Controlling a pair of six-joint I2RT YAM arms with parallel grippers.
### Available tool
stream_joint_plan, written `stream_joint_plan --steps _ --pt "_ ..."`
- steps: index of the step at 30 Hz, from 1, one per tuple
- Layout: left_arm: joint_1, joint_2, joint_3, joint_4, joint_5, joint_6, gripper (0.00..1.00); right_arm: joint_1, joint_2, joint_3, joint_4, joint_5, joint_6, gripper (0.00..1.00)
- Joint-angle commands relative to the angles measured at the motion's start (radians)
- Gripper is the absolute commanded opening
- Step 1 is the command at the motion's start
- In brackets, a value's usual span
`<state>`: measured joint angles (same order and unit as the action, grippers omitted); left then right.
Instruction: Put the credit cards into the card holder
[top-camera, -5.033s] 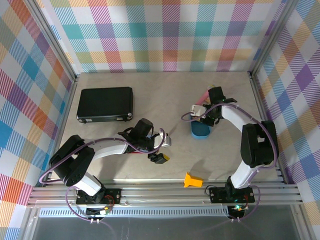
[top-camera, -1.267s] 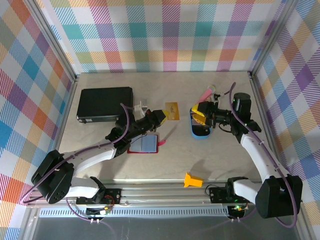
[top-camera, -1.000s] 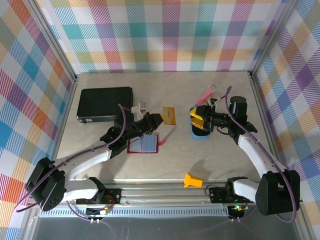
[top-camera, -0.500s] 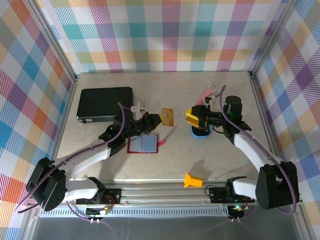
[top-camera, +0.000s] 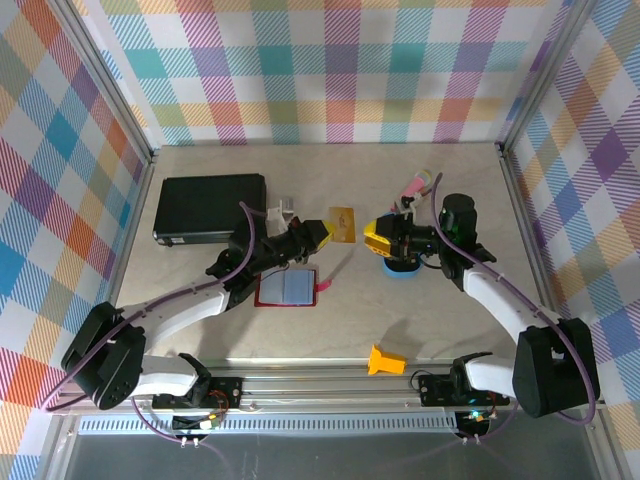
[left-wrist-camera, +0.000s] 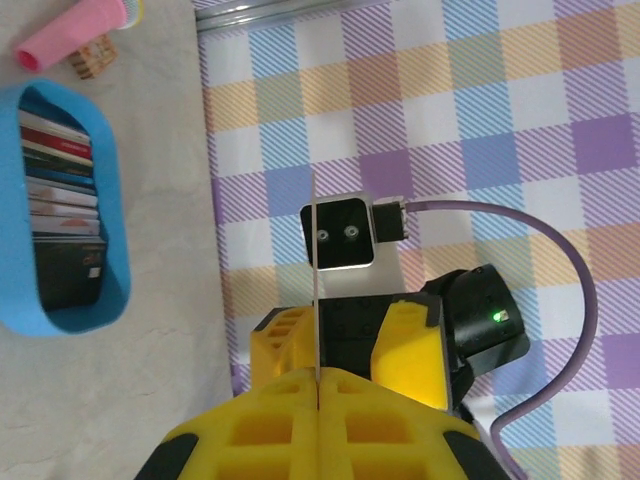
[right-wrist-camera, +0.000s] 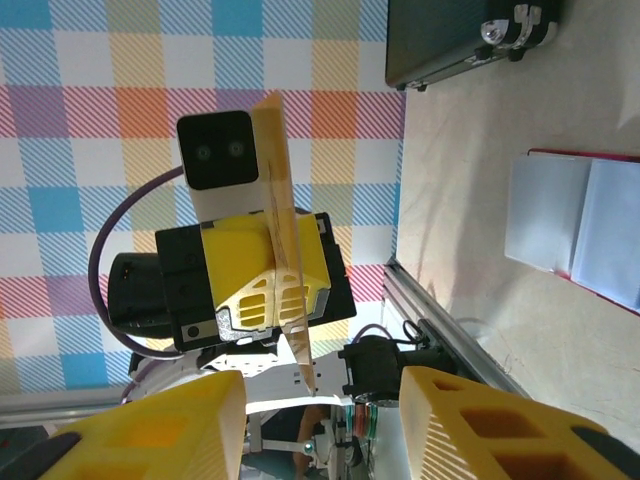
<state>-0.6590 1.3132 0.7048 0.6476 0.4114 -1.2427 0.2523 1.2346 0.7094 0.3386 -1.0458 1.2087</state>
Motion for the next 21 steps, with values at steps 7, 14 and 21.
stream_joint_plan --steps 7,14,21 --pt "-0.032 0.055 -0.009 0.154 0.020 -0.067 0.00 0.024 0.009 -0.010 0.108 0.000 0.031 0.33" --pt "-0.045 0.071 0.000 0.169 0.018 -0.084 0.00 0.024 0.017 -0.017 0.131 0.016 0.048 0.28" --pt "-0.051 0.071 -0.014 0.192 0.004 -0.094 0.00 0.024 0.009 -0.016 0.133 0.064 0.038 0.21"
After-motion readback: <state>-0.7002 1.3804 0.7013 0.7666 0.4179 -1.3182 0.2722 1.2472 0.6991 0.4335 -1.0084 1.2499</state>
